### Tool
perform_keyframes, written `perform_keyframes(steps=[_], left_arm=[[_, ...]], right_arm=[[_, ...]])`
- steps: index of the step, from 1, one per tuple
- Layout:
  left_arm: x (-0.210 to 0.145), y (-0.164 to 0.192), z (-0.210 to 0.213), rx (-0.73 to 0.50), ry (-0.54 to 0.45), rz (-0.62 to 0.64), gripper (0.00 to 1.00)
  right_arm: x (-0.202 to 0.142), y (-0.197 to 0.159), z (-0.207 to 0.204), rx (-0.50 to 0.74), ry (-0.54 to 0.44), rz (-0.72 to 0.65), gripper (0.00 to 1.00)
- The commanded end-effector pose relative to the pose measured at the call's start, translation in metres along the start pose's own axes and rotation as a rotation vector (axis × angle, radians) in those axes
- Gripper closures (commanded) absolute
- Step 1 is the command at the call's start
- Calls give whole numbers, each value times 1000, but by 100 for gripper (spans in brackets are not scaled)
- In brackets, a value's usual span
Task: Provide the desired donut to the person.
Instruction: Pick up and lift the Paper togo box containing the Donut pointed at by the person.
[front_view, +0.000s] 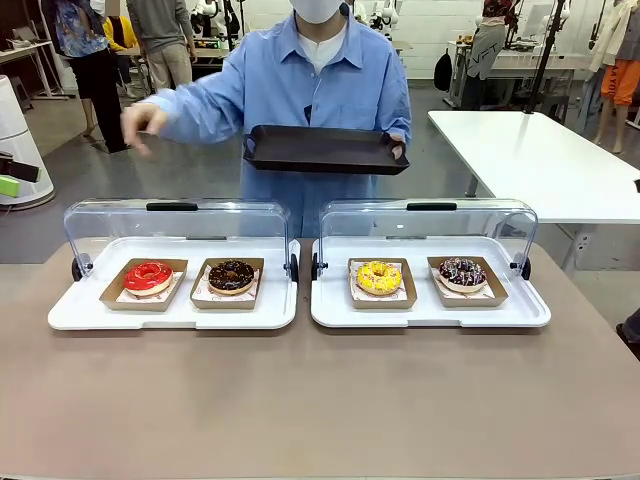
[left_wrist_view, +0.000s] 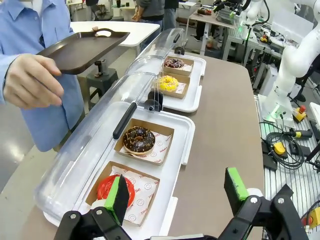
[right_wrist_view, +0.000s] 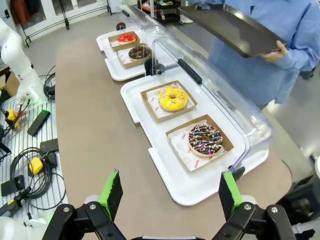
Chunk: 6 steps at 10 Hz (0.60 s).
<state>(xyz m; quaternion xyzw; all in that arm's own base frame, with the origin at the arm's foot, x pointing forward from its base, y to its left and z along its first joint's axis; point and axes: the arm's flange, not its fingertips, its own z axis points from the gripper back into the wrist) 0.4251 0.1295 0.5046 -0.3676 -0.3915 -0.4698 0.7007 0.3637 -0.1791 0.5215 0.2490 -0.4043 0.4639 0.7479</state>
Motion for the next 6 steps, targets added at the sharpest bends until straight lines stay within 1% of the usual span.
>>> perform_keyframes(steps=[1, 6], left_arm=[[2, 0, 0, 3, -12, 11, 0], [2, 0, 0, 3, -12, 11, 0]], right_arm=[[0, -1, -2, 4, -9, 0, 0], [0, -1, -2, 4, -9, 0, 0]])
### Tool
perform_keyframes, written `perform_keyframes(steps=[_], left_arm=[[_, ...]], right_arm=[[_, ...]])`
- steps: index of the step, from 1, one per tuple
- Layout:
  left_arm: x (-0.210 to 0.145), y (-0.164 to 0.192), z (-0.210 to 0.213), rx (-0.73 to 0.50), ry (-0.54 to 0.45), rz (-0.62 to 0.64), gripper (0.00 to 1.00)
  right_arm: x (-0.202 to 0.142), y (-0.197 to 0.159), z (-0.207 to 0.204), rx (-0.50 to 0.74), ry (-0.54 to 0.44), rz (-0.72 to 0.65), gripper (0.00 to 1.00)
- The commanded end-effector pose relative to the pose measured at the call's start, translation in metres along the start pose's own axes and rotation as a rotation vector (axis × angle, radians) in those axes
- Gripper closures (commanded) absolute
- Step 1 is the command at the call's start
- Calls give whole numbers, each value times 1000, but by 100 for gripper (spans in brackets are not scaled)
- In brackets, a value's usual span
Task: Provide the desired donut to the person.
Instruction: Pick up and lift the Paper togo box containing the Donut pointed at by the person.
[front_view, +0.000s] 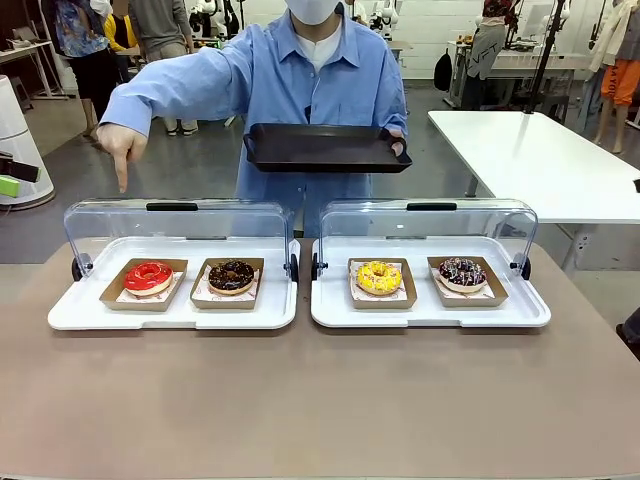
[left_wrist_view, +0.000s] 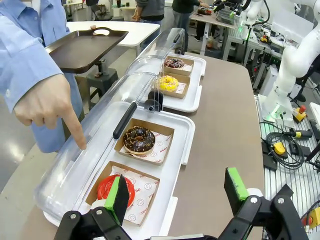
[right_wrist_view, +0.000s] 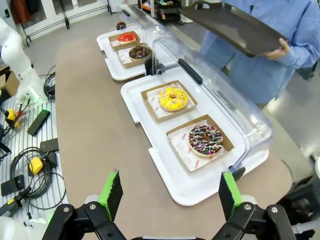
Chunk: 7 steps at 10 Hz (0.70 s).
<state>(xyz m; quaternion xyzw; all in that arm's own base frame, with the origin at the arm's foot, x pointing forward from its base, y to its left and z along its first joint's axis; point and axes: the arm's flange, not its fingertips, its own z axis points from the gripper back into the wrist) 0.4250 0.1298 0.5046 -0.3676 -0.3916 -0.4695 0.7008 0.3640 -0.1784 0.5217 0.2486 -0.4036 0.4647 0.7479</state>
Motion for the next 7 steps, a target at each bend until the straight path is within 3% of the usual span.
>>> perform_keyframes(steps=[1, 6, 7], left_arm=[[2, 0, 0, 3, -12, 11, 0], [0, 0, 0, 0, 0, 0, 0], [7, -4, -11, 46, 131, -79, 0]], right_arm=[[-1, -1, -1, 3, -10, -1, 0], [-1, -1, -1, 3, -10, -1, 0], [-1, -1, -1, 3, -10, -1, 0]])
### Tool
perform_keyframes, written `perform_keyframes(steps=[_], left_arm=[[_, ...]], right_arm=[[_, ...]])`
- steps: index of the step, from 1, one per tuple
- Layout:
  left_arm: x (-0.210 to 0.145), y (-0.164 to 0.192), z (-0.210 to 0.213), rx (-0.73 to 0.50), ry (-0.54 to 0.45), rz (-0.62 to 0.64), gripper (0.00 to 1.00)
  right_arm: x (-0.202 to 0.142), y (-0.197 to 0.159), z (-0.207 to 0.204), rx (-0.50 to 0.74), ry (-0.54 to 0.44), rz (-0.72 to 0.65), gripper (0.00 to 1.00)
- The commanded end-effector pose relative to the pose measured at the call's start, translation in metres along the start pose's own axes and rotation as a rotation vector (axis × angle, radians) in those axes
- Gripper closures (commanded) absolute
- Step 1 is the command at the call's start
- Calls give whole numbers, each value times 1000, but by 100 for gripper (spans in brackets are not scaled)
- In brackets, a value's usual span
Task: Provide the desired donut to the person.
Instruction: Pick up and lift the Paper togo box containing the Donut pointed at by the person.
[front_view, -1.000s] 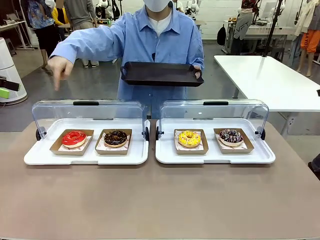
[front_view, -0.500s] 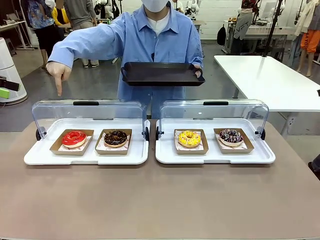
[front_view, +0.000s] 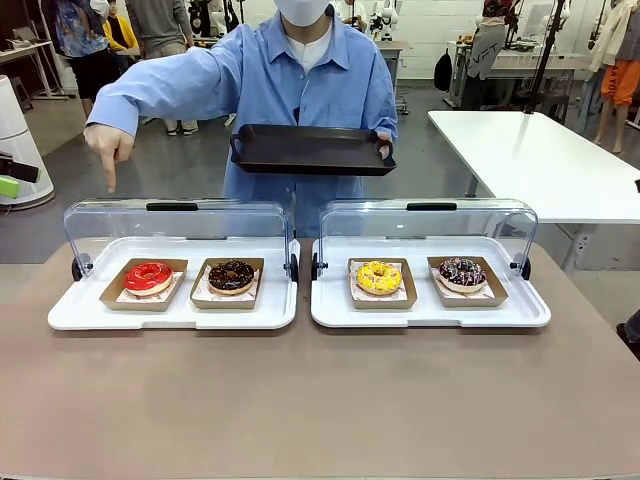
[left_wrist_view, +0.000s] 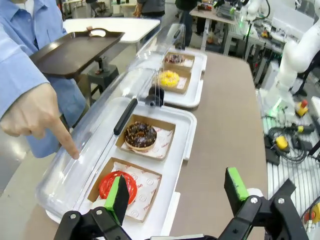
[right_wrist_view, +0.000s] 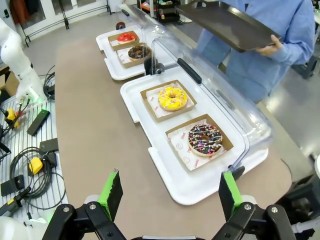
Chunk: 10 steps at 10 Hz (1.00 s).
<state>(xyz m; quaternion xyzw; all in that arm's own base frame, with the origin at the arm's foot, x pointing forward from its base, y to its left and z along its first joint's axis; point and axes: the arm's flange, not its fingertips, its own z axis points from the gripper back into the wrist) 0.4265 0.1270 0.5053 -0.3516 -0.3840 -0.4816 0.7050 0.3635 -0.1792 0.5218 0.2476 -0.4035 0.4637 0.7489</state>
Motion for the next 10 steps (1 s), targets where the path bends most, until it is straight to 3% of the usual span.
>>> perform_keyframes(steps=[1, 3, 6, 7, 10], left_arm=[[16, -8, -22, 69, 232, -144, 0], [30, -14, -59, 48, 450, -230, 0], [21, -22, -122, 9, 817, -345, 0], [12, -23, -139, 1, 892, -367, 0], [-16, -14, -172, 28, 991, -389, 0]], right_arm=[[0, -1, -2, 6, -12, 1, 0], [0, -1, -2, 6, -12, 1, 0], [0, -1, -2, 6, -12, 1, 0], [0, -1, -2, 6, -12, 1, 0], [0, -1, -2, 6, -12, 1, 0]])
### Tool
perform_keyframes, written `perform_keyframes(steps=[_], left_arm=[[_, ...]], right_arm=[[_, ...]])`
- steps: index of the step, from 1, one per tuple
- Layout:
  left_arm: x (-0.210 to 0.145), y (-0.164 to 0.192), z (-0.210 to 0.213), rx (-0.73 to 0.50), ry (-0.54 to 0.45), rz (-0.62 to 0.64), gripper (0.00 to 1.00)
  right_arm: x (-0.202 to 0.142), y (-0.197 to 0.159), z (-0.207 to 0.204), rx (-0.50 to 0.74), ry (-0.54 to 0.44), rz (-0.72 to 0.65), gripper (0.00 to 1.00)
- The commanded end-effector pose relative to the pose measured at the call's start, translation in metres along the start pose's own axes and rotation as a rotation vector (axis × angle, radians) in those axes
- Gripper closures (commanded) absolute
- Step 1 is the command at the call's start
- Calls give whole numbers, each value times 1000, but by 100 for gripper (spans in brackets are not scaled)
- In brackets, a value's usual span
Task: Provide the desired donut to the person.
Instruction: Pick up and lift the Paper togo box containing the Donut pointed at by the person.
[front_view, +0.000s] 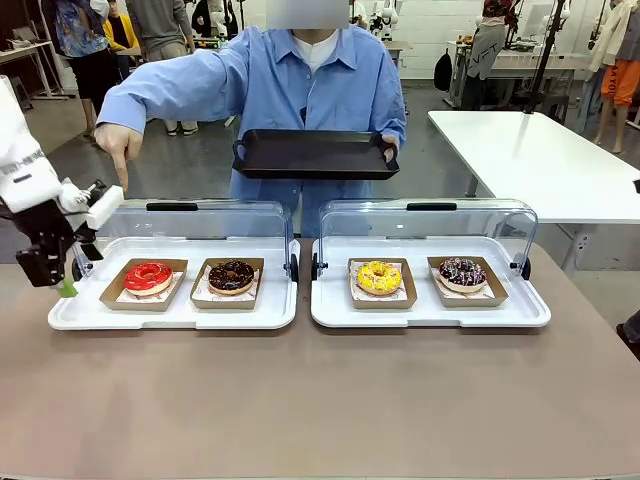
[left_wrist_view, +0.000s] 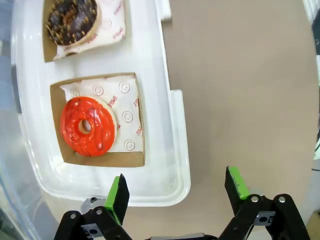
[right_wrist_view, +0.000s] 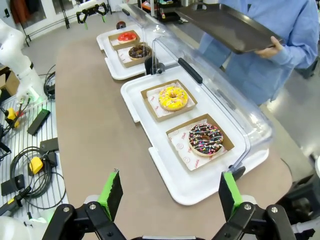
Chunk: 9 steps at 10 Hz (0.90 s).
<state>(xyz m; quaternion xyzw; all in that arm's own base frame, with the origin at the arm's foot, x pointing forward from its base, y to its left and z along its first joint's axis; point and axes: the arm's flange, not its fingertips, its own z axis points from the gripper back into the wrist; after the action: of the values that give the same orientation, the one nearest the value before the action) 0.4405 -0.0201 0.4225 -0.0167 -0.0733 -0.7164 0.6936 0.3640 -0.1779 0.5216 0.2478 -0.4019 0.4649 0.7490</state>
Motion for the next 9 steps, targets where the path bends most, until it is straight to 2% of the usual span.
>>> perform_keyframes(steps=[1, 5, 7, 9], left_arm=[[-3, 2, -21, 28, 58, 22, 0], [-5, 8, -51, 16, 36, 11, 0], [-9, 10, -46, 23, 4, 18, 0], [-7, 7, -50, 3, 41, 2, 0]], right_arm=[[-1, -1, -1, 3, -14, 0, 0], [-1, -1, -1, 3, -14, 0, 0], [-1, -1, -1, 3, -14, 0, 0], [-1, -1, -1, 3, -14, 0, 0]])
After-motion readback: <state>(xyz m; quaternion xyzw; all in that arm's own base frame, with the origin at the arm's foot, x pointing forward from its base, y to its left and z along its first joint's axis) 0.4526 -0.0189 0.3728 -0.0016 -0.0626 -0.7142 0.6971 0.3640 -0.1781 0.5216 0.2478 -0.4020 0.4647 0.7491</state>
